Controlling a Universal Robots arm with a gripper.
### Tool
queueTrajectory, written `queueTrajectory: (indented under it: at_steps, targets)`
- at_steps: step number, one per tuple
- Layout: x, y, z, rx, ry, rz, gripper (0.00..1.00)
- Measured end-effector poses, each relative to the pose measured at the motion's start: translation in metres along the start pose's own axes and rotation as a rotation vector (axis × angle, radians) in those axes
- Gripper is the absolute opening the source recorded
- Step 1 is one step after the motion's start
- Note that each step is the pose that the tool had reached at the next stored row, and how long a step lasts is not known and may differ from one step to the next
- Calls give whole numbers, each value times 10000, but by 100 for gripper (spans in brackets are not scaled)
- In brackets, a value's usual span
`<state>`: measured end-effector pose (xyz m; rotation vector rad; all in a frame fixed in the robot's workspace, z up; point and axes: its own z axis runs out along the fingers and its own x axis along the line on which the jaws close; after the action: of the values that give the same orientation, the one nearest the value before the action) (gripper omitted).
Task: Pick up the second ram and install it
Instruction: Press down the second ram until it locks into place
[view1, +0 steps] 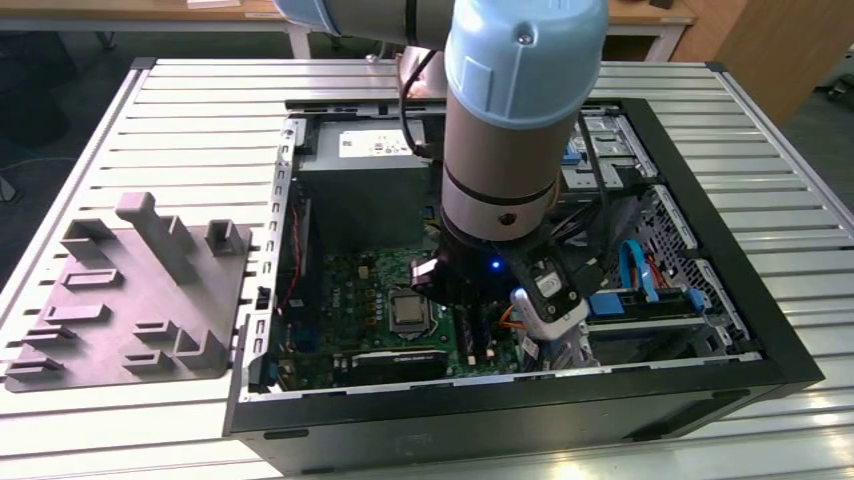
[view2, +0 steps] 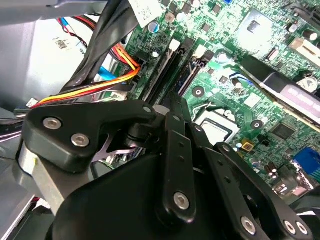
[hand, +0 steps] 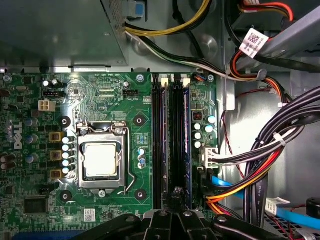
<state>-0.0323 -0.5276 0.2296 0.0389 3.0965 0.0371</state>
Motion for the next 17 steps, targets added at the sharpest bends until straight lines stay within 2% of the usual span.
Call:
queueTrajectory:
  at_steps: [8,17]
  targets:
    - [18,-3,24,2,1,0,10]
    - [22,-8,86,7,2,-1,10]
